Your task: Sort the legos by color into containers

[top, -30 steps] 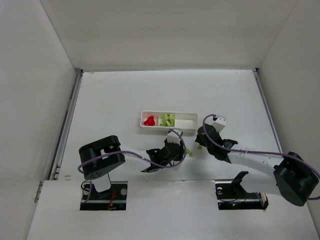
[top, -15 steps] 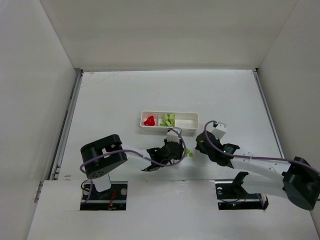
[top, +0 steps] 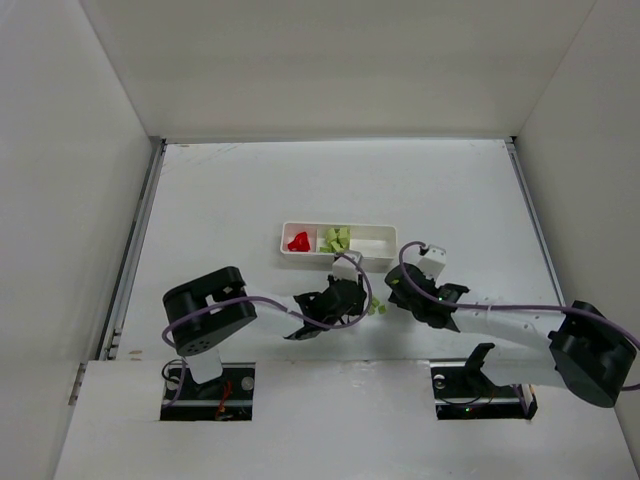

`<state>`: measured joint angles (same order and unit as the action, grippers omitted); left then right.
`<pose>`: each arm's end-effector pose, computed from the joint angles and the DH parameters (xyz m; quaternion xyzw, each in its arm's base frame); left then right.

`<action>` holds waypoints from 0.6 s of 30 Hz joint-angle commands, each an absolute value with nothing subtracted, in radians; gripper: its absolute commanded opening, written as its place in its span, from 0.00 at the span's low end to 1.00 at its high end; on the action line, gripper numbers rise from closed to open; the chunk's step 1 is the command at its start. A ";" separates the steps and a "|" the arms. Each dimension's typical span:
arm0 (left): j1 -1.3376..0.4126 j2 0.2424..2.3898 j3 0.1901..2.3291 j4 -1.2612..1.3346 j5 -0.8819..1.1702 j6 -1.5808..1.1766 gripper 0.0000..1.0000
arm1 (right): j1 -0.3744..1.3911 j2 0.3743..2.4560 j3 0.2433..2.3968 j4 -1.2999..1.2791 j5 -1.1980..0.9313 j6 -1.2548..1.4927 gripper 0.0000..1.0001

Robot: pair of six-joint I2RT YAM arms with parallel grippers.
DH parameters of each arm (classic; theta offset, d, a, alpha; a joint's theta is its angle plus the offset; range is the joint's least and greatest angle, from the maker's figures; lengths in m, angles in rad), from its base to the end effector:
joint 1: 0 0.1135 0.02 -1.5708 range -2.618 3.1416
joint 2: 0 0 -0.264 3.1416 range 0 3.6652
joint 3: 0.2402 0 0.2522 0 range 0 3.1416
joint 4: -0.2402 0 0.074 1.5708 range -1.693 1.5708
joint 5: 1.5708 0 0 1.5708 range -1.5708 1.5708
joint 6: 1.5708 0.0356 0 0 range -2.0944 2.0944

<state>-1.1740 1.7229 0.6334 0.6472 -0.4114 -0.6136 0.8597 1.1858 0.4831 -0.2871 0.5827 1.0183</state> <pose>0.1379 -0.2924 0.1395 0.1238 0.8251 -0.2999 0.4625 0.1477 0.1414 0.1589 0.1547 0.9083 0.0589 0.3841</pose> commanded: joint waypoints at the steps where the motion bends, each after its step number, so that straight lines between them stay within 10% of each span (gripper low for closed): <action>1: -1.147 1.678 0.620 0.606 -0.432 -0.623 0.13 | 0.866 1.196 0.525 -0.285 0.583 1.005 0.46; 18: -1.004 1.417 0.751 0.465 -0.431 -0.522 0.14 | 0.867 1.250 0.546 -0.262 0.577 0.956 0.42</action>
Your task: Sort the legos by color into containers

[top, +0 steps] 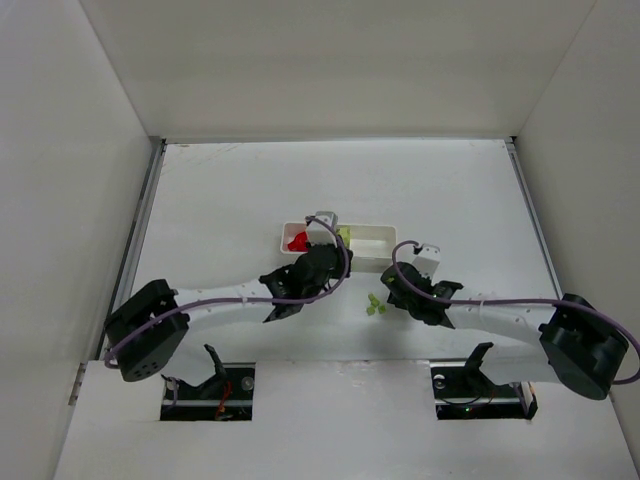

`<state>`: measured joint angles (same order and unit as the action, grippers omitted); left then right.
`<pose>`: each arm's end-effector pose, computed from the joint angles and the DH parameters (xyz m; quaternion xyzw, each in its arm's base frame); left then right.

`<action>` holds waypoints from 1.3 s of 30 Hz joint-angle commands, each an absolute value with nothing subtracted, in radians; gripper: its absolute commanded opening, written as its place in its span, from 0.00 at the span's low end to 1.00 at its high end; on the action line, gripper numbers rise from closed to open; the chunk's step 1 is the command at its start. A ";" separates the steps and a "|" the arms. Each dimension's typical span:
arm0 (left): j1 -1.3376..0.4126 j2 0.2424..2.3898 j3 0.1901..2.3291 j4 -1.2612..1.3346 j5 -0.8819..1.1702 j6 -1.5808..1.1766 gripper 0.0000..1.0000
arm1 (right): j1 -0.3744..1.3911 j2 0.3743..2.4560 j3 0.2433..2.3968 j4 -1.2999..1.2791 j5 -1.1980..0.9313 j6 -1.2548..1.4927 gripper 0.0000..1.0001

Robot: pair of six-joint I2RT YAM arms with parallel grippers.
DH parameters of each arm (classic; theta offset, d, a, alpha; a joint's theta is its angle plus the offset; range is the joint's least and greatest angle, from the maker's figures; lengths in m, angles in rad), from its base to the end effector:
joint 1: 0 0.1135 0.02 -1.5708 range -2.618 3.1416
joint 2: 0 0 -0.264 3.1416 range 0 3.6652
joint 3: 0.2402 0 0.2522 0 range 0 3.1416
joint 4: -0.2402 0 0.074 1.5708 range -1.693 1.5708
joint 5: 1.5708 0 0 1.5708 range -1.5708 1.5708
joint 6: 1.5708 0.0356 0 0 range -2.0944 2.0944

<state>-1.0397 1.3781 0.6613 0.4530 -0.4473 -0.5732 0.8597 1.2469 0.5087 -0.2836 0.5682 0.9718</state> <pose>0.1632 -0.2474 0.2292 0.0478 0.7844 -0.3061 0.5374 0.1528 0.1480 0.1546 0.1276 0.9183 0.0420 0.3725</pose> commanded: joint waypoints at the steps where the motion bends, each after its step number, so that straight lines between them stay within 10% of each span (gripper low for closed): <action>1: -0.992 1.452 0.782 0.478 -0.420 -0.509 0.14 | 0.867 1.252 0.545 -0.256 0.578 0.950 0.42; 14: -0.936 1.736 1.006 0.477 -0.331 -0.486 0.30 | 0.869 1.247 0.531 -0.227 0.571 0.930 0.39; 39: -1.145 1.387 0.598 0.413 -0.623 -0.548 0.40 | 0.791 1.190 0.730 -0.141 0.549 0.669 0.20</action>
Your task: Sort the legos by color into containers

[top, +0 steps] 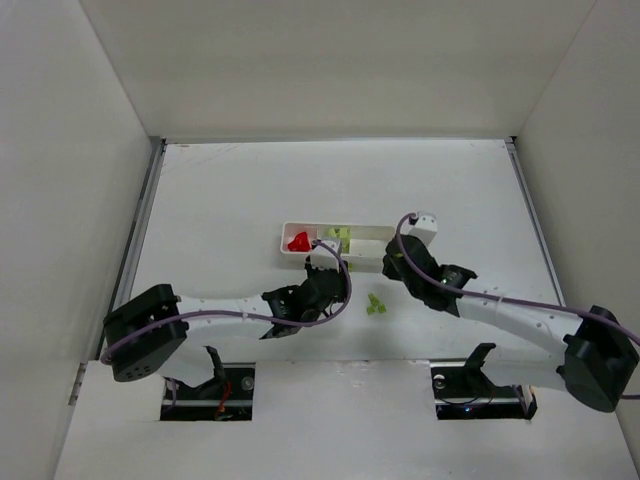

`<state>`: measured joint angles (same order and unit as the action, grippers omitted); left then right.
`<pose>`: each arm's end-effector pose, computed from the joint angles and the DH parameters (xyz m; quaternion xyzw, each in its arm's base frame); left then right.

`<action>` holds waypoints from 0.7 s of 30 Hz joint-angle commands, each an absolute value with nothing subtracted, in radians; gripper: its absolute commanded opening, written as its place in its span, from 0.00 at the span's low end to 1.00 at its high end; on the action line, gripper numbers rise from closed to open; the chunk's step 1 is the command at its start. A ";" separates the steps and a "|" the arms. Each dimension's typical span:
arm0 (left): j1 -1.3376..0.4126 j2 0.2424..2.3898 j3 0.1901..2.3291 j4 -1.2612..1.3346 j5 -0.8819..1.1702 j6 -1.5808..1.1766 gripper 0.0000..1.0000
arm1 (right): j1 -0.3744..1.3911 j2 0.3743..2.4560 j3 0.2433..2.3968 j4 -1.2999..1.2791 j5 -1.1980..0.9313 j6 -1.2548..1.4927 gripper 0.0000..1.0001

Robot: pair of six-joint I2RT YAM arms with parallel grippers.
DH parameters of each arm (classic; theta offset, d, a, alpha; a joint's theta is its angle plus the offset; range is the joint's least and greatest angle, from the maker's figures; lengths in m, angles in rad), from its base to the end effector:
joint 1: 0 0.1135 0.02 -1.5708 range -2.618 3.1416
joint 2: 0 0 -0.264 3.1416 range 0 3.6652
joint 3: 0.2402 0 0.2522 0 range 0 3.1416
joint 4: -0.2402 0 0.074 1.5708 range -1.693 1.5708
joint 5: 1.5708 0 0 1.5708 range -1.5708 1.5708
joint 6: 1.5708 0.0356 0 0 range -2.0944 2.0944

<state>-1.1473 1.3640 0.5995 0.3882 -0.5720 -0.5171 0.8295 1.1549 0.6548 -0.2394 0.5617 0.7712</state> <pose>0.1330 -0.2481 0.2074 0.0950 0.8034 -0.2419 0.5357 0.1720 0.1598 0.2200 0.0863 0.8819 0.1018 0.4522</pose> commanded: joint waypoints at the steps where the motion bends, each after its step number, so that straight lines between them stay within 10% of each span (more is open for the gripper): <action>1: -1.144 1.408 0.603 0.423 -0.623 -0.548 0.40 | 0.769 1.218 0.748 -0.118 0.529 0.649 0.20; 6: -1.133 1.514 0.655 0.477 -0.581 -0.515 0.41 | 0.700 1.347 0.818 -0.019 0.472 0.623 0.21; 11: -1.134 1.598 0.698 0.509 -0.591 -0.497 0.41 | 0.694 1.364 0.833 0.015 0.472 0.614 0.52; 21: -1.130 1.755 0.738 0.591 -0.693 -0.514 0.39 | 0.795 1.119 0.609 0.014 0.483 0.670 0.47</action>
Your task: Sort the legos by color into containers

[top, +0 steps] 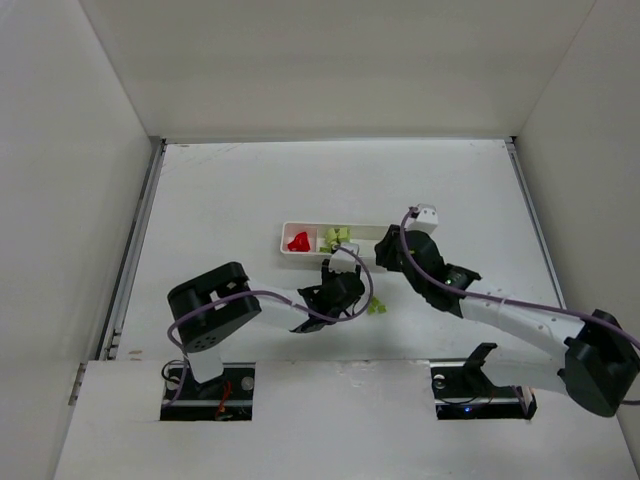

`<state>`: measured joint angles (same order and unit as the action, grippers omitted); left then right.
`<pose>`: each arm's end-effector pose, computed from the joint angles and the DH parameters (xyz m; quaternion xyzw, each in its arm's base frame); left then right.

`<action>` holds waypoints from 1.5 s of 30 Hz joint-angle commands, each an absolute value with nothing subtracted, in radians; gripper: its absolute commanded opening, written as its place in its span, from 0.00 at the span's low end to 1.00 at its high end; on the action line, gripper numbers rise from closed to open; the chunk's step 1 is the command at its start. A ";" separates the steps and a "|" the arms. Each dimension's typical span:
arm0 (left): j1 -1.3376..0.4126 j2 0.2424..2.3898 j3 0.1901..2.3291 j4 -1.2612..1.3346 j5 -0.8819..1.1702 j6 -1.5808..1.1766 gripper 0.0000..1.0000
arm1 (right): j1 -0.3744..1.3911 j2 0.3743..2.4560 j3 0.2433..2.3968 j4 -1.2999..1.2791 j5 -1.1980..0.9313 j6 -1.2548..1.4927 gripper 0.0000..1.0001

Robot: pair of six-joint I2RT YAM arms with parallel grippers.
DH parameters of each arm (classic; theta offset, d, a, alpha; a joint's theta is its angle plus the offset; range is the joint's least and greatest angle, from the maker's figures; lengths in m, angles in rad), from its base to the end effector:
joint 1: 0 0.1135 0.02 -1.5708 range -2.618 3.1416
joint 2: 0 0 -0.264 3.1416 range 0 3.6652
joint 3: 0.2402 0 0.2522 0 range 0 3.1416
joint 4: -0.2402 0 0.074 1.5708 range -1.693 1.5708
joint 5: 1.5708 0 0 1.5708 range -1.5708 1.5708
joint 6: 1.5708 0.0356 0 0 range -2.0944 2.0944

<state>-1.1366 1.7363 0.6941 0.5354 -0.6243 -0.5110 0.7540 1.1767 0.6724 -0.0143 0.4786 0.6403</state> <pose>0.1572 -0.2895 0.1427 0.1042 0.8283 -0.1744 0.5222 0.1962 0.1618 0.2391 0.0711 0.8455 0.1561 0.5056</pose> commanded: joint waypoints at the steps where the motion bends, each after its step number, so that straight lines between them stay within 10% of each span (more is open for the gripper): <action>1: -1.127 1.770 0.745 0.594 -0.702 -0.515 0.39 | 0.807 1.097 0.582 0.006 0.483 0.690 0.46; 12: -1.093 1.867 0.790 0.653 -0.699 -0.515 0.38 | 0.857 1.023 0.456 -0.074 0.486 0.819 0.45; 21: -1.062 1.873 0.801 0.664 -0.690 -0.517 0.16 | 0.948 1.068 0.486 -0.207 0.460 0.836 0.36; 45: -1.108 1.344 0.683 0.472 -0.594 -0.538 0.12 | 1.147 1.229 0.588 -0.291 0.489 0.882 0.44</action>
<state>-1.1374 1.3907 0.6693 0.4892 -0.6247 -0.5362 1.1404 1.2118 0.5556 -0.3008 0.4721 0.8688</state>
